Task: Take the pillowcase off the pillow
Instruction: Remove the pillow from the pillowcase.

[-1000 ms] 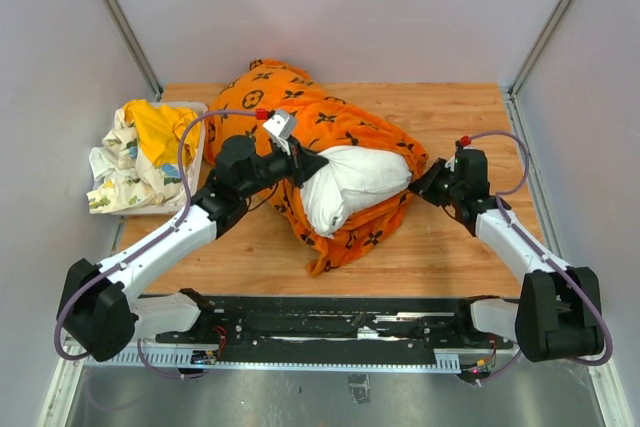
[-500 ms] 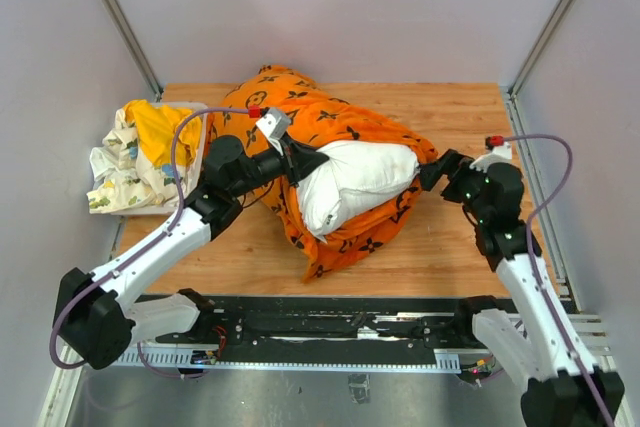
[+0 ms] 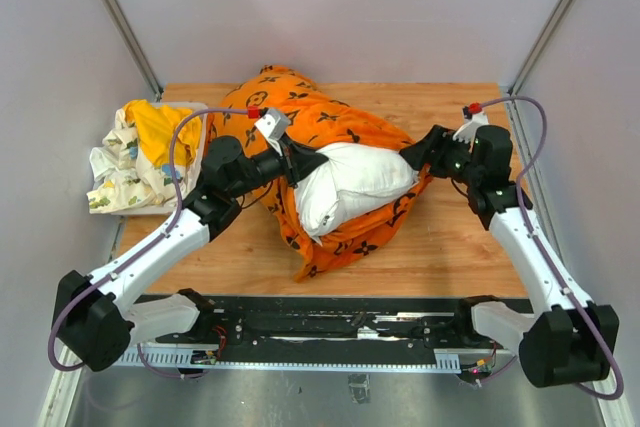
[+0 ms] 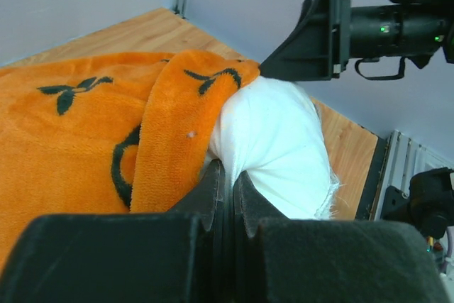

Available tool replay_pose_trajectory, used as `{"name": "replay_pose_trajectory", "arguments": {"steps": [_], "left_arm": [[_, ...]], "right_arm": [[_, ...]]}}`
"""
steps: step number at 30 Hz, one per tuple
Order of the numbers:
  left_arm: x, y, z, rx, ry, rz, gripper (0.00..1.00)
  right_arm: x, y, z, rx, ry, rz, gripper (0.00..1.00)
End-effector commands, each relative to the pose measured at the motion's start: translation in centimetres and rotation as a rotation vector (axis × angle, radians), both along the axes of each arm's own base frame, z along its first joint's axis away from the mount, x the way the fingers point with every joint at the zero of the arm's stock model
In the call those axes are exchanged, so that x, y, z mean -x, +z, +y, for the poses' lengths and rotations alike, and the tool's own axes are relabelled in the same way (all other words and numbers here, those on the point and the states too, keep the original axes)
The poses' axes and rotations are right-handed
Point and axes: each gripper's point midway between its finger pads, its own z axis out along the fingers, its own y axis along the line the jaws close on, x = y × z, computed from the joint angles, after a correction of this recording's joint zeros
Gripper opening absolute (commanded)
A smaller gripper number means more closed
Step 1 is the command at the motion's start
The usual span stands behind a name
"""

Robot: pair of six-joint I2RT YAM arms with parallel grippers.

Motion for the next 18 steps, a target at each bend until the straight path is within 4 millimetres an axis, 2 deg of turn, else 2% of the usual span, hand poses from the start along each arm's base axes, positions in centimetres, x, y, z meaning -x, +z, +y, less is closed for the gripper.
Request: {"name": "replay_pose_trajectory", "arguments": {"steps": [1,5,9,15,18], "left_arm": [[1.8,6.5,0.0,0.105,-0.064,-0.192,0.0],[3.3,7.1,0.3,0.109,-0.102,-0.229,0.0],[5.5,7.6,0.2,0.118,-0.191,-0.268,0.0],[10.2,8.2,0.5,0.125,-0.367,-0.359,0.0],[11.7,9.0,1.2,0.146,-0.381,-0.403,0.0]], "right_arm": [[0.6,-1.6,1.8,0.002,0.091,0.064,0.69],[-0.1,-4.2,0.8,0.033,0.02,0.116,0.6],[-0.9,-6.6,-1.0,0.022,-0.115,0.172,0.45],[-2.2,-10.1,-2.8,-0.056,-0.254,0.262,0.47],[-2.7,-10.8,-1.5,-0.097,-0.207,0.289,0.44]]}}
